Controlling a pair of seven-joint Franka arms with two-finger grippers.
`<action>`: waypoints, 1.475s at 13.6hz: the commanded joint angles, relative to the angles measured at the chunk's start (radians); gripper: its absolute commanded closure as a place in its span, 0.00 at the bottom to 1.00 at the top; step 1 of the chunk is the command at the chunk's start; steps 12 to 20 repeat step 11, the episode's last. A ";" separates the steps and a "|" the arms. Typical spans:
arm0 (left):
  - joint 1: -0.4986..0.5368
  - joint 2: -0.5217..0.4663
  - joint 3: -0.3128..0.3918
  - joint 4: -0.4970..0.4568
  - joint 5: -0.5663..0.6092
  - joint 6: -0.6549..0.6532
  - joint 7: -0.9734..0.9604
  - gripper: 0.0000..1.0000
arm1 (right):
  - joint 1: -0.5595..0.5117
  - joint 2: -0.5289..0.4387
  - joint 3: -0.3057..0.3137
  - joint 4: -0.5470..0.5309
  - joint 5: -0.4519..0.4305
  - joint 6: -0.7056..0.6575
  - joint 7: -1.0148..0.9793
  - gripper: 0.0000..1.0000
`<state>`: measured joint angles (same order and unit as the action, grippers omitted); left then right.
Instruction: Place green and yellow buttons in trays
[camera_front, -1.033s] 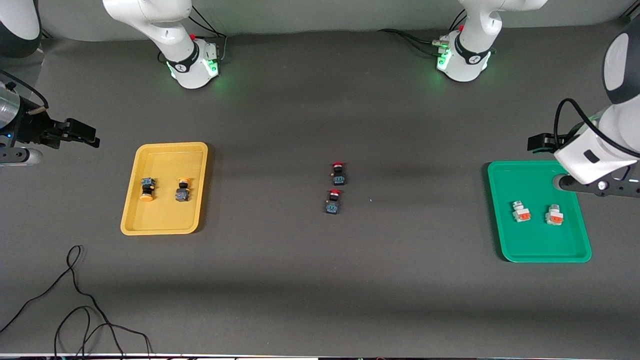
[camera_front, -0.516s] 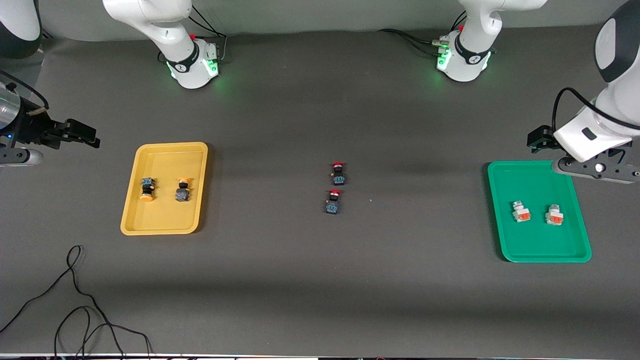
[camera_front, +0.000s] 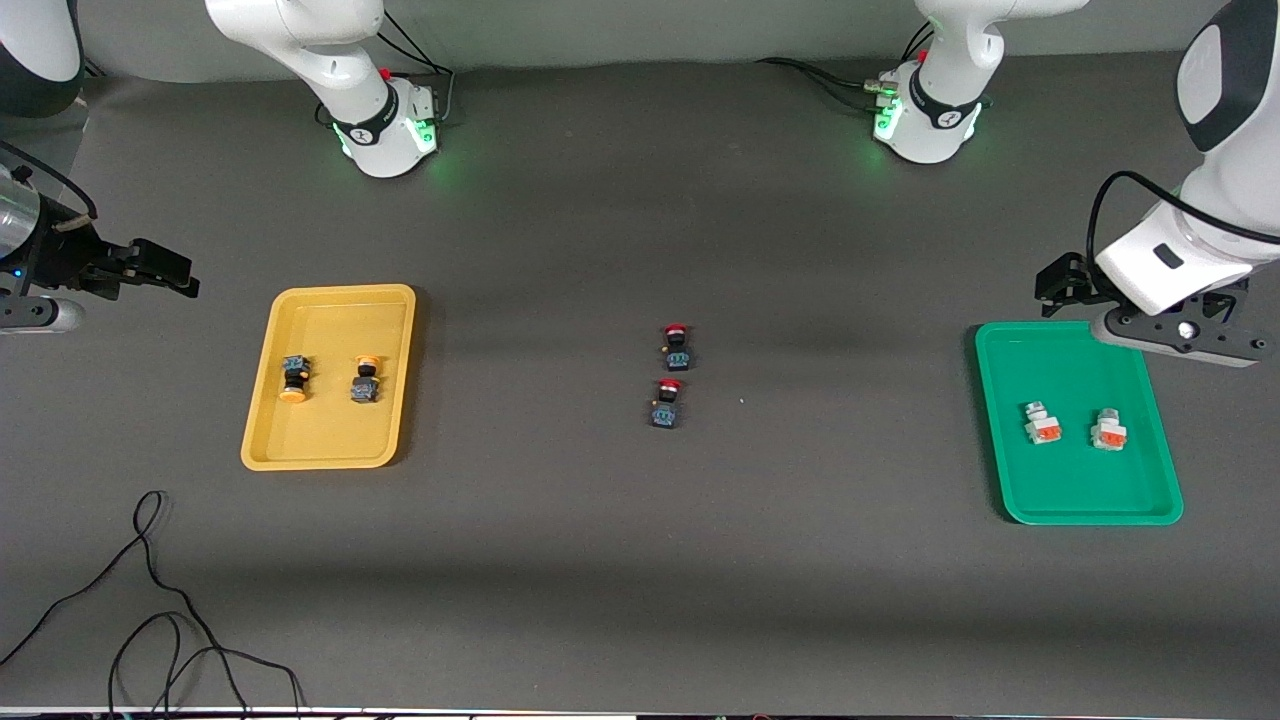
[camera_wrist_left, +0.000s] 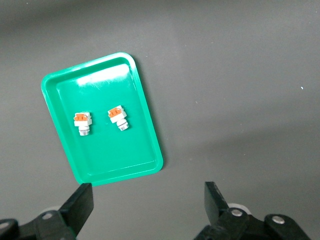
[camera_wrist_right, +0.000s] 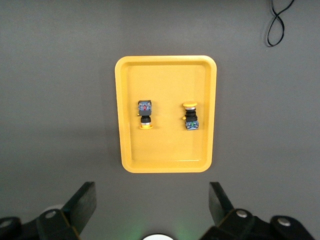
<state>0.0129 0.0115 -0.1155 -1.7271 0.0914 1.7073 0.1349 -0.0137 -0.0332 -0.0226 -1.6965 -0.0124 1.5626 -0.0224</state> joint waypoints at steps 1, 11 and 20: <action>0.005 -0.013 0.014 -0.005 -0.013 0.005 0.008 0.01 | -0.003 0.009 0.004 0.020 -0.009 0.001 0.010 0.00; 0.018 0.015 0.014 0.006 -0.013 0.000 0.012 0.00 | -0.003 0.010 0.004 0.018 -0.009 0.005 0.010 0.00; 0.018 0.015 0.014 0.006 -0.013 0.000 0.012 0.00 | -0.003 0.010 0.004 0.018 -0.009 0.005 0.010 0.00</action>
